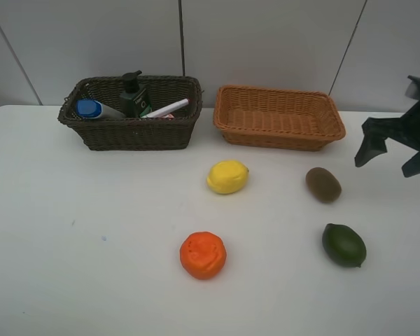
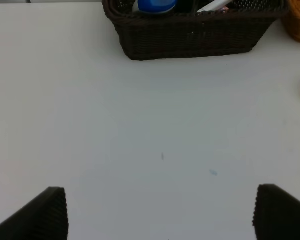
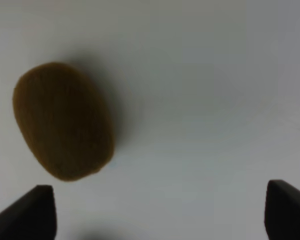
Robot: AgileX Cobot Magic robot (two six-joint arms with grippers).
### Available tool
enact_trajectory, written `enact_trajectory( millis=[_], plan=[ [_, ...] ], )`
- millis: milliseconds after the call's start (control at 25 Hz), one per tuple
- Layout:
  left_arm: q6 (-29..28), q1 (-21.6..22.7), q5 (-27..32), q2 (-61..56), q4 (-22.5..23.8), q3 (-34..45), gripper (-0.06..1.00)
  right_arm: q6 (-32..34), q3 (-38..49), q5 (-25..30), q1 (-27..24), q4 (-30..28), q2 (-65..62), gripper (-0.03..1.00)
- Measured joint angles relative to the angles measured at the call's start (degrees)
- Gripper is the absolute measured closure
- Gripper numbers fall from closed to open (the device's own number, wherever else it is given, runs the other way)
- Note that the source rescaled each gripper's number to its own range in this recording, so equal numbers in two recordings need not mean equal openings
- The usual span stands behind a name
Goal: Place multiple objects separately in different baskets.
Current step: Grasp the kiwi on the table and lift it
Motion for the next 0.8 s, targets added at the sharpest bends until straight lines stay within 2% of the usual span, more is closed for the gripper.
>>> enact_trajectory(
  millis=[280, 480, 800],
  plan=[
    [0.0, 0.0, -0.1, 0.0, 0.0, 0.0, -0.02, -2.3, -8.6, 0.4, 6.2, -0.6, 10.5, 0.01],
    [0.0, 0.0, -0.1, 0.0, 0.0, 0.0, -0.02, -2.3, -11.7, 1.5, 9.4, -4.6, 16.1, 0.01],
    [0.0, 0.0, -0.1, 0.0, 0.0, 0.0, -0.02, -2.3, -11.8, -2.1, 10.1, -5.3, 20.3, 0.01]
  ],
)
